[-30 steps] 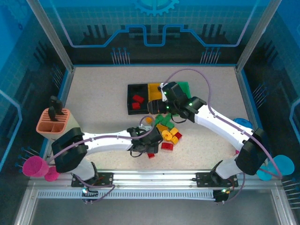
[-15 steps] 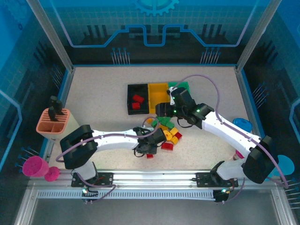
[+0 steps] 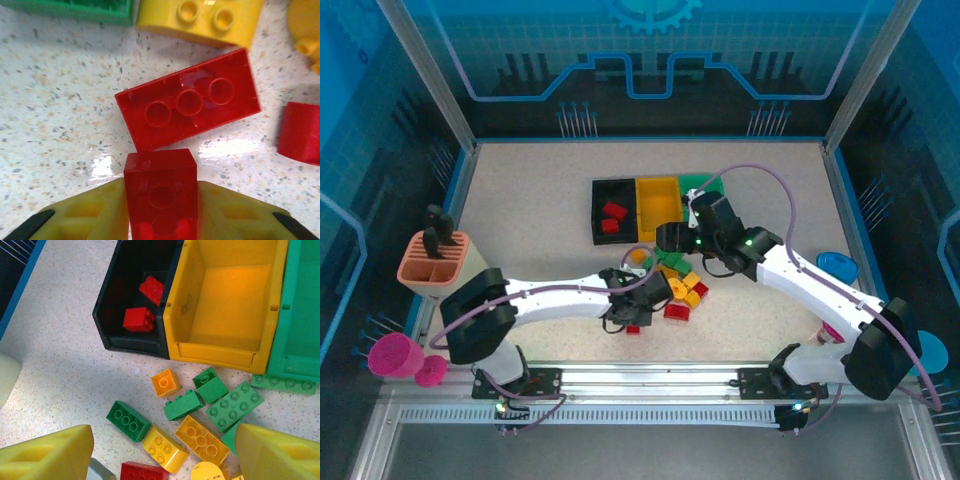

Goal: Sort the legos into containers by color

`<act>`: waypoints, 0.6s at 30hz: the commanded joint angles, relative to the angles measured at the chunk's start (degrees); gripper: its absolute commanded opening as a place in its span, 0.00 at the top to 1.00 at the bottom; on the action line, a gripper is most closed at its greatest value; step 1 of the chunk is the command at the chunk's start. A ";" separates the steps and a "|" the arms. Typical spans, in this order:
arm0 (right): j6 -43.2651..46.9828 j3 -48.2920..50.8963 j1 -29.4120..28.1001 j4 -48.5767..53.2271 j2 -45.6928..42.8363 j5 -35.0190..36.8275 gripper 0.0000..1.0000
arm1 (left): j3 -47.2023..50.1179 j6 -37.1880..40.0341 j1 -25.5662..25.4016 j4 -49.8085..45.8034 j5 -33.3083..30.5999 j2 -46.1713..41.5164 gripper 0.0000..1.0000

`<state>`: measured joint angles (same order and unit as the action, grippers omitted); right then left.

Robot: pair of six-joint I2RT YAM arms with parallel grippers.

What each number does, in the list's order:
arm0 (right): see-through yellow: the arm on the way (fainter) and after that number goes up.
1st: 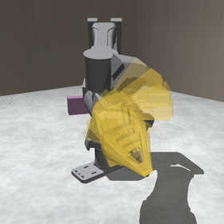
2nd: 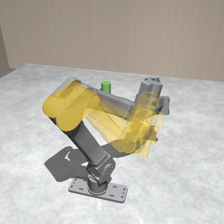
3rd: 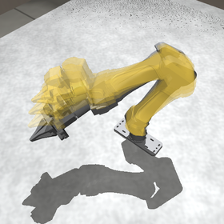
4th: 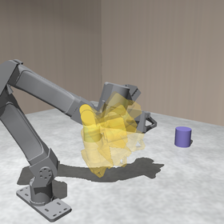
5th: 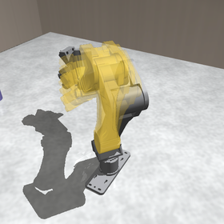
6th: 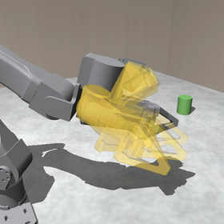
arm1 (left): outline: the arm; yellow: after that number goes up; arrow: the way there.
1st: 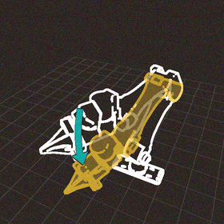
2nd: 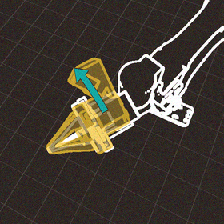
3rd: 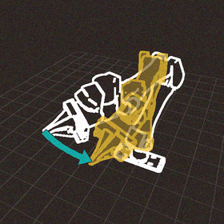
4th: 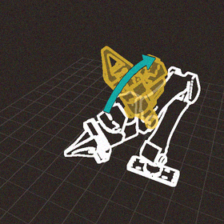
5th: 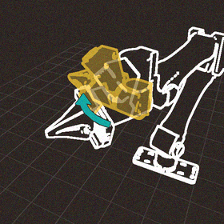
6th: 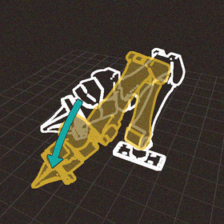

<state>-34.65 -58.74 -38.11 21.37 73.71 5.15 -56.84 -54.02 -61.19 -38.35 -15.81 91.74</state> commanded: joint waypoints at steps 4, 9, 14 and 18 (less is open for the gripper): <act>-1.59 2.93 0.71 -1.32 -2.70 0.72 0.25 | -4.48 4.79 1.90 -3.51 -4.23 -6.40 0.64; -2.33 5.14 0.71 -1.19 -4.12 0.61 0.25 | -6.69 8.47 6.20 -3.04 -4.55 -8.67 0.64; -3.39 8.03 0.66 -1.24 -6.65 0.65 0.25 | -9.38 12.62 12.15 -1.94 -4.41 -9.65 0.63; -3.88 11.65 0.67 -0.76 -8.80 1.13 0.25 | -12.06 16.11 17.54 -0.76 -4.21 -8.76 0.63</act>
<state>-37.32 -48.66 -38.06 20.88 66.78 5.39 -66.11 -42.37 -46.24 -39.59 -18.90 83.88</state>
